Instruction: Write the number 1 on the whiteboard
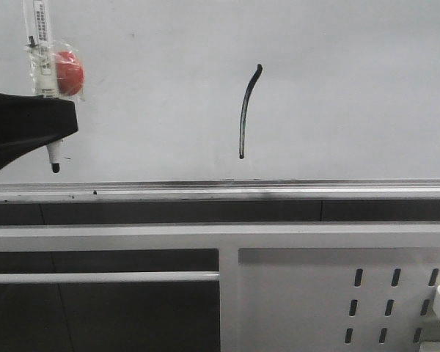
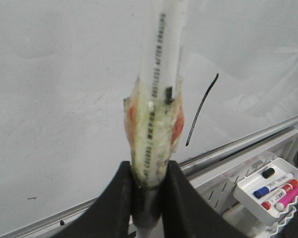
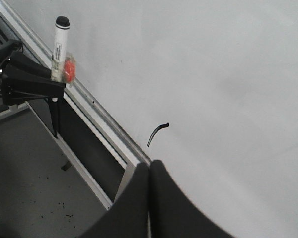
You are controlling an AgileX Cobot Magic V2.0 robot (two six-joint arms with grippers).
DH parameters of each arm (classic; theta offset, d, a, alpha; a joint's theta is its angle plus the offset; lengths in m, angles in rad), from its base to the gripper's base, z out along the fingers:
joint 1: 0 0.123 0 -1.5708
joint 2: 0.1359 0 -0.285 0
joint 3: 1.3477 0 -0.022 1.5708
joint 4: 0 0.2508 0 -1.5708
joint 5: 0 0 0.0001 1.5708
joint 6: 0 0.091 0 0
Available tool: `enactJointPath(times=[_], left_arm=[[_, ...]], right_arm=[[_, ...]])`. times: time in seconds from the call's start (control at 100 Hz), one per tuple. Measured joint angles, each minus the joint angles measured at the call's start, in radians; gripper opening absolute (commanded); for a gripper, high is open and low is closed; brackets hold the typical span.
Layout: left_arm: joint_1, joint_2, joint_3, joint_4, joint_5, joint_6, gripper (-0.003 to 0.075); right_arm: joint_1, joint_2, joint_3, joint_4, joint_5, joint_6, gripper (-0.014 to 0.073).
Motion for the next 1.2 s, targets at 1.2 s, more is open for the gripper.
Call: enactJointPath(times=[1.2], left_arm=[[-0.299, 0.341, -0.139, -0.633, -0.118, 0.194, -0.002]], right_arm=[[0.0, 0.0, 0.066, -0.015, -0.023, 0.002, -0.0069]])
